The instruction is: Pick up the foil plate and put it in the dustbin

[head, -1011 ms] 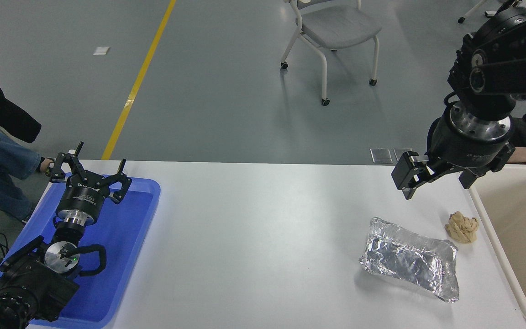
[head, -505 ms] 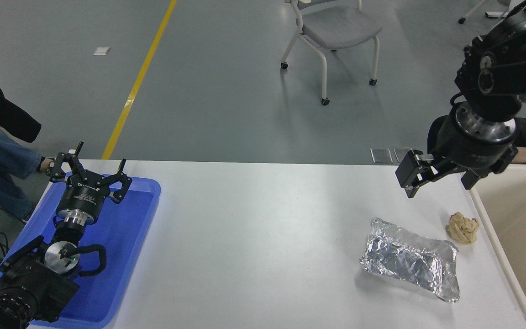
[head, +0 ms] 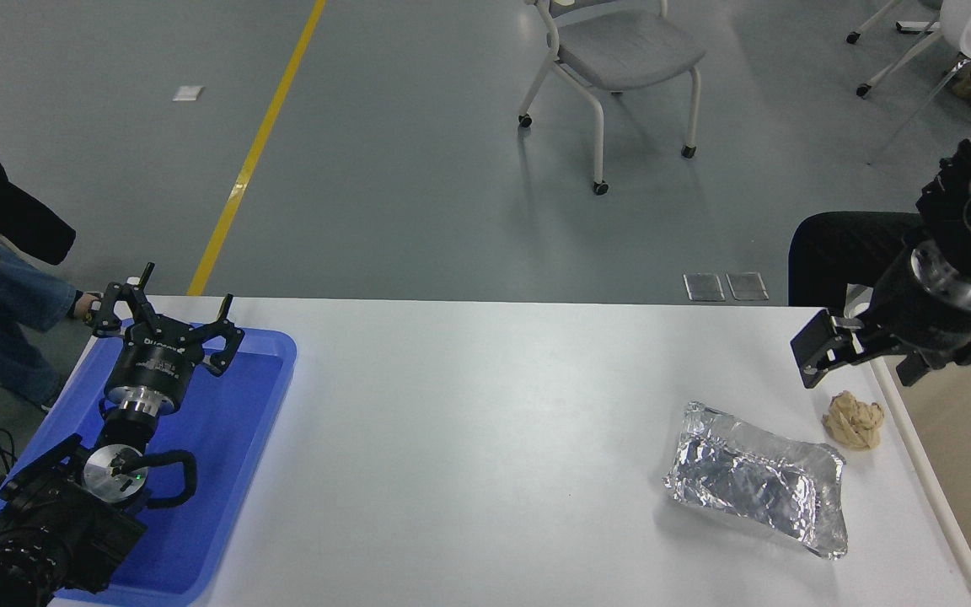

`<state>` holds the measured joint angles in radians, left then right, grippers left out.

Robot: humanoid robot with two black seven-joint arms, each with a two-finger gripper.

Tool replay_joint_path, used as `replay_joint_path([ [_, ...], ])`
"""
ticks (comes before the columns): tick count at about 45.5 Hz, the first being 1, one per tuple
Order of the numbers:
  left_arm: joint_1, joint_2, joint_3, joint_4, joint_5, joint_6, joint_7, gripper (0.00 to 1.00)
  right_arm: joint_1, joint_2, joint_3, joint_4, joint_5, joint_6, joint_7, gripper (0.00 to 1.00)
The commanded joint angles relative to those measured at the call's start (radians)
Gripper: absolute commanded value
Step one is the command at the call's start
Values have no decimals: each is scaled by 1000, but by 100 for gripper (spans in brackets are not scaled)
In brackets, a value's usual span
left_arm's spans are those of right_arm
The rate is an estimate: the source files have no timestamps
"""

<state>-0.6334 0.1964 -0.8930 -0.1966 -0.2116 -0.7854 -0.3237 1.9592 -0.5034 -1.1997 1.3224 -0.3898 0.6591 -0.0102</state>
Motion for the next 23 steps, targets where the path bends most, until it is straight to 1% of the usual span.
replay_joint_path([
  [1, 0, -2, 0, 2, 0, 0, 2, 100, -196, -61, 104, -87, -69, -38, -1, 100],
  [9, -2, -3, 0, -1, 0, 0, 2, 100, -405, -73, 271, -181, -96, -99, 4, 100],
  [16, -2, -3, 0, -1, 0, 0, 2, 100, -548, -72, 367, -265, -149, -101, 4, 100],
  [23, -2, -3, 0, -1, 0, 0, 2, 100, -640, -72, 448, -314, -169, -101, 4, 100],
])
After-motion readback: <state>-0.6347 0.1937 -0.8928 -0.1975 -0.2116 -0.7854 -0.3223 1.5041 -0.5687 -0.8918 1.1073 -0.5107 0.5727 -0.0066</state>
